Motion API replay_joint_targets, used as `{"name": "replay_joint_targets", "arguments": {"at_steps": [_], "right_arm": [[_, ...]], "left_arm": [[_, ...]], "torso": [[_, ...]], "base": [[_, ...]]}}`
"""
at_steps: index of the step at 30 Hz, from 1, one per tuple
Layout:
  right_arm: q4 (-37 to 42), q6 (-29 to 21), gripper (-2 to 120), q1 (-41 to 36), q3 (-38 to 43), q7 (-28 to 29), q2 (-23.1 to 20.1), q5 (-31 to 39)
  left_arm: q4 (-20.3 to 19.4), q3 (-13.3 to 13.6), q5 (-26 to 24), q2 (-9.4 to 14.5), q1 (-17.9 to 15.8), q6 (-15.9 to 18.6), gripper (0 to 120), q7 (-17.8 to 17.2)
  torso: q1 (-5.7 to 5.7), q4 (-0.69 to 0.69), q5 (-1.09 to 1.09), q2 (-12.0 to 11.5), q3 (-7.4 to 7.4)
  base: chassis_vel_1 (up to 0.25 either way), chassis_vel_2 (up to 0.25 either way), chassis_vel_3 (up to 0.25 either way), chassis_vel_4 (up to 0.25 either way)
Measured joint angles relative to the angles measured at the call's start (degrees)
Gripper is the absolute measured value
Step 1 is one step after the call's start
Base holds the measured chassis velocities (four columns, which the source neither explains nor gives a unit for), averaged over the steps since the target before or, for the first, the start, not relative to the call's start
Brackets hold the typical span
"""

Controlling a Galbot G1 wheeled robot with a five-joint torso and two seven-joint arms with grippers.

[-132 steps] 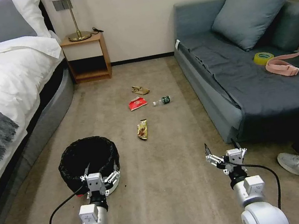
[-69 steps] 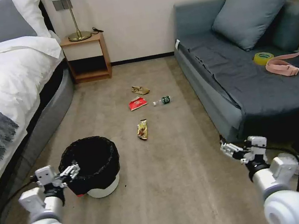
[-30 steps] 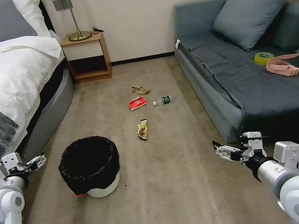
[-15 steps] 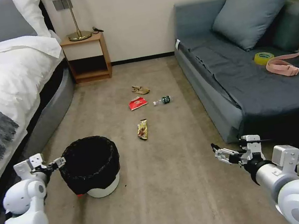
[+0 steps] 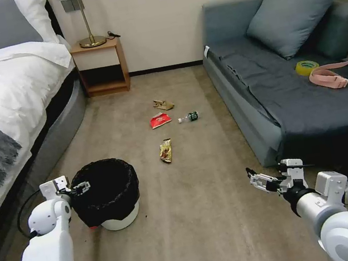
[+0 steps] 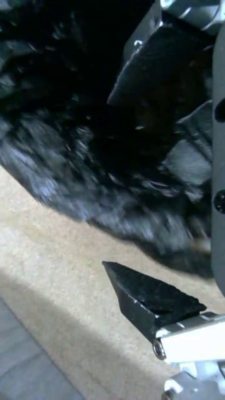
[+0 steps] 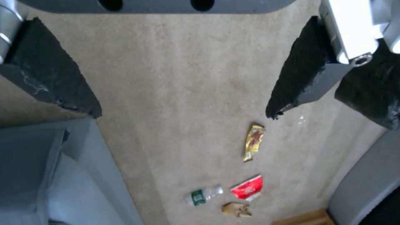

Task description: Pick up the trash bin, then pick up the garbage on the floor and place it into the trash bin.

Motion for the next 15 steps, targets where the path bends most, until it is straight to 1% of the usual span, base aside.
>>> {"name": "replay_joint_targets", "arguments": {"at_steps": [1,2,4,6,7,10,11,14,15], "right_arm": [[0.0,0.1,100,0.0,0.0,0.0,0.1,0.0],[0.0,0.1,100,0.0,0.0,0.0,0.1,0.0],[0.1,0.1,100,-0.1,-0.1,0.0,0.2,0.0],[0.3,0.1,100,-0.2,-0.1,0.0,0.2,0.1],[0.3,0.1,100,-0.2,-0.1,0.0,0.2,0.1],[0.7,0.2,100,-0.4,-0.1,-0.1,0.4,0.2],[0.7,0.2,100,-0.4,-0.1,-0.1,0.4,0.2],[1.1,0.1,100,-0.5,-0.3,-0.1,0.5,0.2],[1.4,0.2,100,-0.6,-0.4,-0.1,0.6,0.3]], "left_arm": [[1.1,0.0,0.3,-0.2,-0.4,-0.2,100,0.0],[1.1,0.0,0.3,-0.2,-0.4,-0.2,100,0.0],[2.8,0.0,0.6,-0.4,-1.1,-0.4,96,0.0],[3.1,0.0,0.8,-0.5,-1.1,-0.4,90,0.0],[3.1,0.0,0.8,-0.5,-1.1,-0.4,90,0.0],[2.5,0.0,1.2,-0.3,-0.4,-0.4,76,0.8],[2.5,0.0,1.2,-0.3,-0.4,-0.4,76,0.8],[1.1,-0.2,1.2,0.1,0.4,-0.4,62,1.2],[0.0,-0.4,1.0,0.3,1.1,-0.4,57,1.5]], "torso": [[0.0,0.0,0.02,0.0,0.0],[0.0,0.0,0.02,0.0,0.0],[-0.01,0.02,0.08,0.0,-0.02],[-0.01,0.04,0.08,0.0,-0.02],[-0.01,0.04,0.08,0.0,-0.02],[-0.01,0.03,0.0,0.0,-0.02],[-0.01,0.03,0.0,0.0,-0.02],[-0.01,0.0,-0.08,0.0,0.0],[-0.01,-0.02,-0.14,0.0,0.0]], "base": [[0.0,0.0,0.0,0.0],[0.0,0.0,0.0,0.0],[0.0,0.0,0.0,0.0],[0.0,0.0,0.0,0.0],[0.0,0.0,0.0,0.0],[0.0,0.0,0.0,0.0],[0.0,0.0,0.0,0.0],[0.0,0.0,0.0,0.0],[0.0,0.0,0.0,0.0]]}}
